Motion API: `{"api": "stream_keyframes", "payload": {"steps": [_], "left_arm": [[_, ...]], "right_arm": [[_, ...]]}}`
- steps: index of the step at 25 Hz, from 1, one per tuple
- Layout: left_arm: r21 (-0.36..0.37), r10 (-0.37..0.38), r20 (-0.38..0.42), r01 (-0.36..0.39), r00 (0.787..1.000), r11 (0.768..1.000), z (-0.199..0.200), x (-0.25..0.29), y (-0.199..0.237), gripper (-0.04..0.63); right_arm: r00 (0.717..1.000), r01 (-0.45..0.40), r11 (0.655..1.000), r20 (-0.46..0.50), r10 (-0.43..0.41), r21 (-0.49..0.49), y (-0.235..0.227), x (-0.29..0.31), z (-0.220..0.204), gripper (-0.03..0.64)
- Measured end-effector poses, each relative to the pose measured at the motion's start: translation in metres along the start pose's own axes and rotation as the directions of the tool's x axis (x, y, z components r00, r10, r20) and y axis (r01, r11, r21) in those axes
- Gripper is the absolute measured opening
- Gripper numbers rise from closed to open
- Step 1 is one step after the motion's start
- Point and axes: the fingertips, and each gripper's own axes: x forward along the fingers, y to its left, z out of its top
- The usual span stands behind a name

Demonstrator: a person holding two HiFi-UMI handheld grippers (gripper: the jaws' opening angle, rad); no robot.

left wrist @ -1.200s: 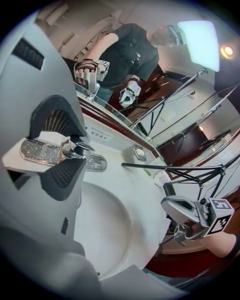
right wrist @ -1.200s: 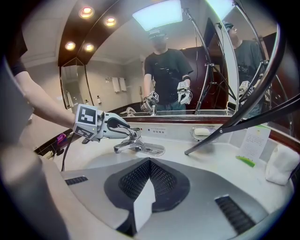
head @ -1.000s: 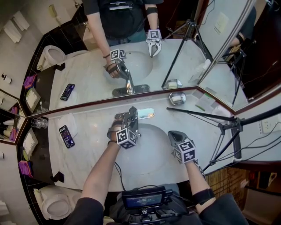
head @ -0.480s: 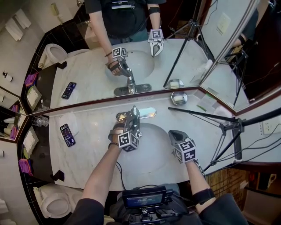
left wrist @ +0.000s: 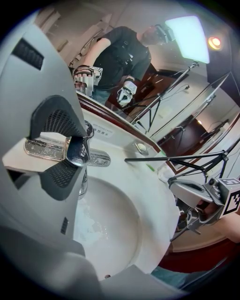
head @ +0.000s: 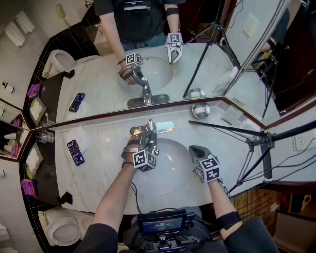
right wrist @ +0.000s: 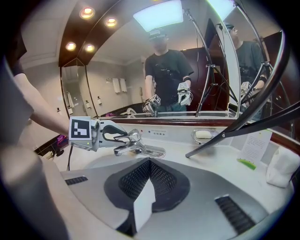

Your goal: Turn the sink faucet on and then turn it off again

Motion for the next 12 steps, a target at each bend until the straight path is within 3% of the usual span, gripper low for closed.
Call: {"api": "stream_keyframes", "payload": {"steps": [12], "left_arm": [[-0.074,0.047,-0.016,-0.048,0.999,0.996,0.002,-0.010,-0.004,0.123]], "right_arm": [[1.000,-0.008,1.000,0.009,0.009,-0.007,0.003,-0.008,0.000,0.020]]}}
